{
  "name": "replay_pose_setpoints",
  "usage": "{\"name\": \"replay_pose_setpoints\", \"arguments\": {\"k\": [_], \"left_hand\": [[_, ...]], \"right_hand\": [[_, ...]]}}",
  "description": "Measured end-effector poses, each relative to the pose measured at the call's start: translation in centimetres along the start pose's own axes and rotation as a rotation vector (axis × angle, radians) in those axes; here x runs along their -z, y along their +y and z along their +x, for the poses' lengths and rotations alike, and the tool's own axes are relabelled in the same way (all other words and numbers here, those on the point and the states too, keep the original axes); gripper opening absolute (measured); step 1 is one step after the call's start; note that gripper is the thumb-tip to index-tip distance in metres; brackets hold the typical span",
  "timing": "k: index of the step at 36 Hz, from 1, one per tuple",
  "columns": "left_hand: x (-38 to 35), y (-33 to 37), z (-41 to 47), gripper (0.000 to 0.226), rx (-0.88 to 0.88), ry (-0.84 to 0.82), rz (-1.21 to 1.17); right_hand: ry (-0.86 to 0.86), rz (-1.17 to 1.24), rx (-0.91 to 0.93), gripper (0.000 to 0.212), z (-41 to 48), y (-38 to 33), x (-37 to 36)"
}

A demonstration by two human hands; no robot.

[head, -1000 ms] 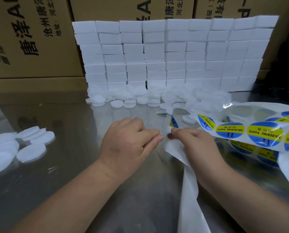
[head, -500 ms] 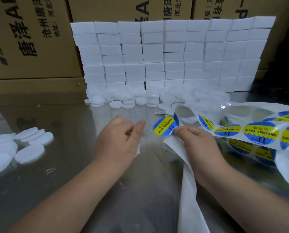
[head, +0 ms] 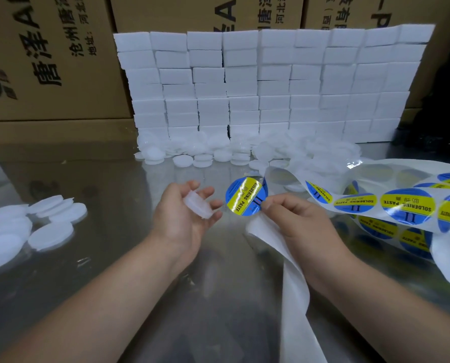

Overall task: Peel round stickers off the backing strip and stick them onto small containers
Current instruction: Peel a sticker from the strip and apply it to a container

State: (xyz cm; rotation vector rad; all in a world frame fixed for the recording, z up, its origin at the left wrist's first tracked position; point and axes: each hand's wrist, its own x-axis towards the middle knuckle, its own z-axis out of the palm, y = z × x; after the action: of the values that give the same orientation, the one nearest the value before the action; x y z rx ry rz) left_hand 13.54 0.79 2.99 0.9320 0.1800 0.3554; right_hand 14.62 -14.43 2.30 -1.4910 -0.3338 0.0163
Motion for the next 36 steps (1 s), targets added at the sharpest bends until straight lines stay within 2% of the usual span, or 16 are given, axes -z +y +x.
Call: {"name": "replay_pose_setpoints", "arguments": {"k": [7,12,17,23,27,31,36], "left_hand": [[-0.4,0.0,-0.2,0.025,0.057,-0.067,-0.108],[-0.4,-0.3,-0.3,0.029,0.083,-0.17,-0.08],[-0.4,-0.3,-0.4,0.028,0.024,-0.252,0.0],[-0.6,-0.3,-0.8,0.03,0.004,-0.274,0.058],[-0.5,-0.4,-0.8,0.041,0.039,-0.304,0.034],[-0.5,-0.4,-1.1,0.028,0.025,-0.358,0.054],[-0.4,-0.6,-1.5,0.026,-0.048,-0.393,0.134]], "right_hand": [[-0.038,0.008,-0.005,0.023,0.0,0.1,0.0],[-0.051,0.012,-0.011,0.024,0.0,0.1,0.0],[-0.065,-0.011,0.018,0.029,0.0,0.1,-0.1],[-0.092,0.0,0.03,0.03,-0.1,0.3,-0.3],[-0.102,-0.007,0.037,0.028,-0.1,0.4,-0.3],[-0.106,-0.003,0.045,0.028,-0.1,0.5,-0.3],[-0.128,-0.019,0.055,0.029,0.0,0.7,-0.4]]}}
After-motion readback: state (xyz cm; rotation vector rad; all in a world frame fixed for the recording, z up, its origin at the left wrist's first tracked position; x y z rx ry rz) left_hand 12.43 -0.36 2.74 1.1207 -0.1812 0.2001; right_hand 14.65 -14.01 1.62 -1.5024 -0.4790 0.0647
